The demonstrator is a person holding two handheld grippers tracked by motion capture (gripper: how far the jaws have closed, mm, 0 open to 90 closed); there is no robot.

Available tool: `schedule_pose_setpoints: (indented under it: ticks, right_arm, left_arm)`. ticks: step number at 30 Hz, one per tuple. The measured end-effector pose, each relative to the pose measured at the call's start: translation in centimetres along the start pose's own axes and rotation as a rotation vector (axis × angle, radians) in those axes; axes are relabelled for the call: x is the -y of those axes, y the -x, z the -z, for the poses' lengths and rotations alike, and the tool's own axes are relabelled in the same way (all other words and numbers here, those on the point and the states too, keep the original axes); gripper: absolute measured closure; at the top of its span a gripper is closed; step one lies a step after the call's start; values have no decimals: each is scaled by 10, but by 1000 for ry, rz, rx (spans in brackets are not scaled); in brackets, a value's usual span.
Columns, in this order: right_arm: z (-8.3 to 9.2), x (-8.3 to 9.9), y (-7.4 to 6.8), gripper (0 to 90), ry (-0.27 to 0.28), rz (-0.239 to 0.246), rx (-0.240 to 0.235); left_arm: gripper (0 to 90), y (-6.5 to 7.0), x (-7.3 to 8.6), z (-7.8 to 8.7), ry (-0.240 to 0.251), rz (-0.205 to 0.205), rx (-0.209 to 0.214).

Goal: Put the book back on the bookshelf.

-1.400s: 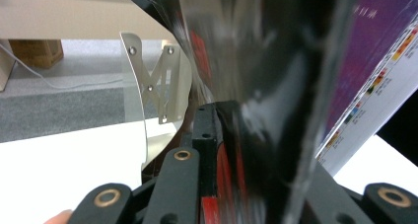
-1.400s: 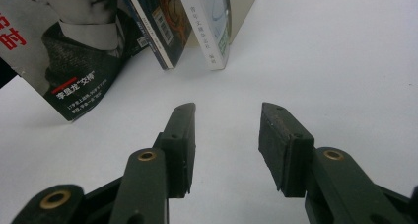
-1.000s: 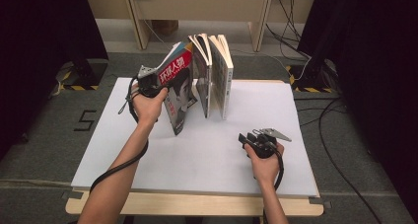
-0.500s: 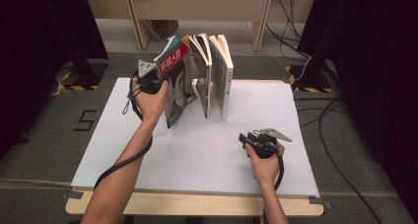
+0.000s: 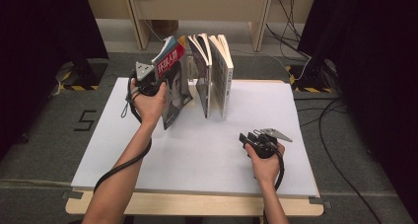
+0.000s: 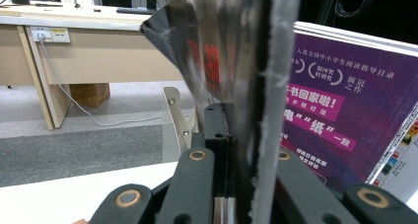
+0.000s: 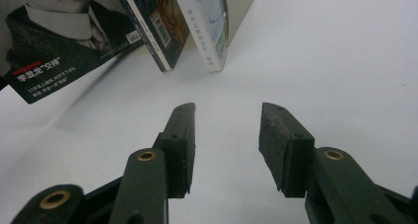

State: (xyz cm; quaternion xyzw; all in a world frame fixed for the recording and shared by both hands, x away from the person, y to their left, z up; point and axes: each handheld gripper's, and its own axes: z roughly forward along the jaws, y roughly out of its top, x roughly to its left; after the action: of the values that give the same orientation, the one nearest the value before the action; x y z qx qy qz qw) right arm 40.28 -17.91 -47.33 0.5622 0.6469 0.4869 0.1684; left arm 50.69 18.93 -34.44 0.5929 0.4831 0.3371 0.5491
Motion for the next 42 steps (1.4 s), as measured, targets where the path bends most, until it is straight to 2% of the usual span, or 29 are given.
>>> schedule_pose_setpoints:
  ticks: [9, 15, 17, 24, 34, 42]
  right_arm:
    - [0, -1, 0, 584, 3, -3, -2]
    - [0, -1, 0, 585, 3, -18, -3]
    - [1, -1, 1, 584, 8, -3, -2]
    - [0, -1, 2, 584, 3, -2, -4]
    - [2, -1, 2, 584, 6, -13, -3]
    - [1, 1, 2, 584, 1, -13, -12]
  left_arm:
    - [859, 1, 1, -17, 14, 8, 13]
    - [859, 4, 0, -23, 30, -7, 17]
    - [859, 4, 1, -27, 42, -16, 20]
    - [858, 6, 7, -36, 51, -37, 28]
    - [855, 3, 15, -35, 41, -58, 22]
    - [843, 1, 17, -30, 5, -58, 38]
